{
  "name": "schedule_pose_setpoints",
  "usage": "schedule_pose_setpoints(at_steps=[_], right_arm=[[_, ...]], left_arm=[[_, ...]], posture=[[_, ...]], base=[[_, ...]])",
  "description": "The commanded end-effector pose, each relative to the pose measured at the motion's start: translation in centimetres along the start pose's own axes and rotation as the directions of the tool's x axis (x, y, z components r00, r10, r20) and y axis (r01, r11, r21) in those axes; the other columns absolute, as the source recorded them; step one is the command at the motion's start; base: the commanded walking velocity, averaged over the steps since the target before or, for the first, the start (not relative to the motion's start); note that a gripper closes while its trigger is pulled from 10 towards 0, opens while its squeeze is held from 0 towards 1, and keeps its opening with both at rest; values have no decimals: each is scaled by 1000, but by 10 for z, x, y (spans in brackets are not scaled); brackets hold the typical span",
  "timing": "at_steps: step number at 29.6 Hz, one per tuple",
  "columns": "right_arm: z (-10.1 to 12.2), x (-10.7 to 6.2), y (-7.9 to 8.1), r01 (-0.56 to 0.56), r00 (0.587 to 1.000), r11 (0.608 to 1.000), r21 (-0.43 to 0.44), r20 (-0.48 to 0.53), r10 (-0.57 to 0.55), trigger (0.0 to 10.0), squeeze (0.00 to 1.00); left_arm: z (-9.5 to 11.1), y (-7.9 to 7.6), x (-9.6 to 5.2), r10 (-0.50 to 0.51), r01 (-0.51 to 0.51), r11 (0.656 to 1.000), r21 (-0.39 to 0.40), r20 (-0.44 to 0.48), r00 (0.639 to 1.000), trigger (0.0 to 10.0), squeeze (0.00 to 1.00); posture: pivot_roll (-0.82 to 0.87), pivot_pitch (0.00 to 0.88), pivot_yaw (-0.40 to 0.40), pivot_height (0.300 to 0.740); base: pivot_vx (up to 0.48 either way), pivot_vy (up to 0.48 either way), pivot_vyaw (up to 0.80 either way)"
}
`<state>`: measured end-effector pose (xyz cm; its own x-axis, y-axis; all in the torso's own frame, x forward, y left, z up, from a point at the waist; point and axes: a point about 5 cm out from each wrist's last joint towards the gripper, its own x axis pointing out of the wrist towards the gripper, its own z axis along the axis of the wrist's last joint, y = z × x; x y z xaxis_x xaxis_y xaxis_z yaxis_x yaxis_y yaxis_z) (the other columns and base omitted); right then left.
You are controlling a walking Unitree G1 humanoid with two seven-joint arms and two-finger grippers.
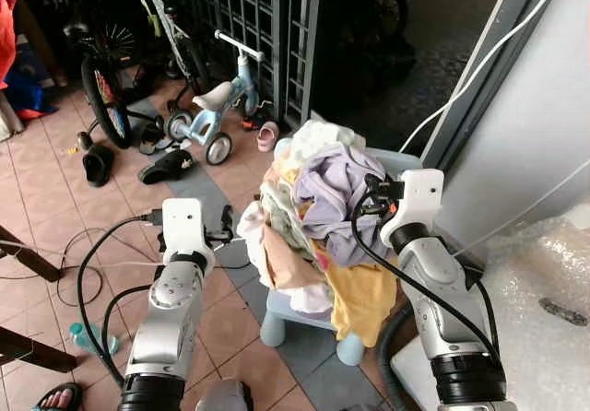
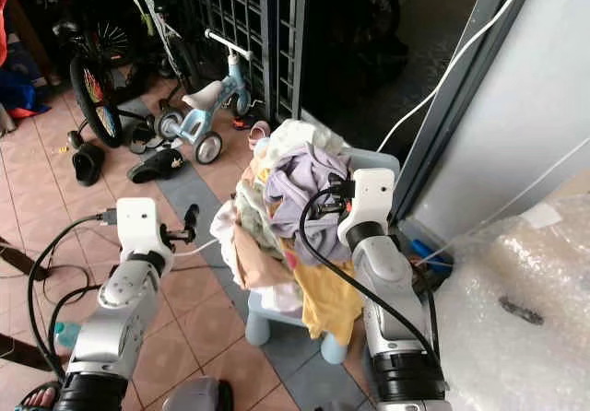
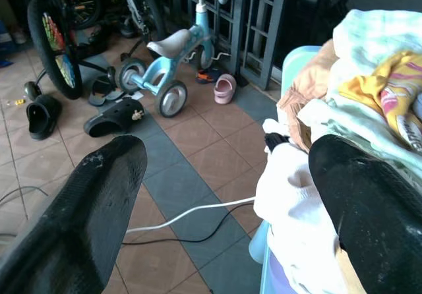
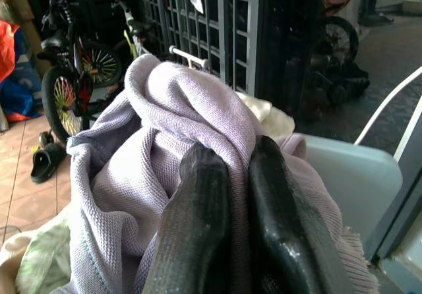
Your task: Clothes washing
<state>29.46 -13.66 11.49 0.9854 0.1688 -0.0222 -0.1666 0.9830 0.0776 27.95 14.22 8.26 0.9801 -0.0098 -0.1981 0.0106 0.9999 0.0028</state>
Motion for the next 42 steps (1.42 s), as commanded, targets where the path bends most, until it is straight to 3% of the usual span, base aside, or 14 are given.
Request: schedule_pose_setpoints(at_steps=[1,8,26,35,42], right_arm=[[7,0,1,8,1000,1000,-1,28,-8,10000,0],[11,4,0,15,999,1000,1,38,-15,10000,0],[11,4,-3,50,998,999,-12,40,-49,10000,0],[15,6,-10,98,994,995,-35,62,-95,10000,0],[14,6,-10,103,993,994,-41,62,-100,10000,0]], left_arm=[[-3,2,1,6,-6,1000,18,-9,1000,10000,0],[-2,3,2,8,-7,1000,19,-7,1000,10000,0],[-3,3,3,4,-3,1000,19,-5,1000,10000,0],[1,0,0,-46,46,999,1,34,998,10000,0],[1,0,0,-50,50,999,0,37,998,10000,0]], posture=[[-16,0,2,740],[-16,0,4,740],[-20,0,7,740],[-21,0,8,740],[-20,0,8,740]], base=[[-277,0,0],[-274,0,-360],[0,0,-715],[0,0,-788],[0,-327,-788]])
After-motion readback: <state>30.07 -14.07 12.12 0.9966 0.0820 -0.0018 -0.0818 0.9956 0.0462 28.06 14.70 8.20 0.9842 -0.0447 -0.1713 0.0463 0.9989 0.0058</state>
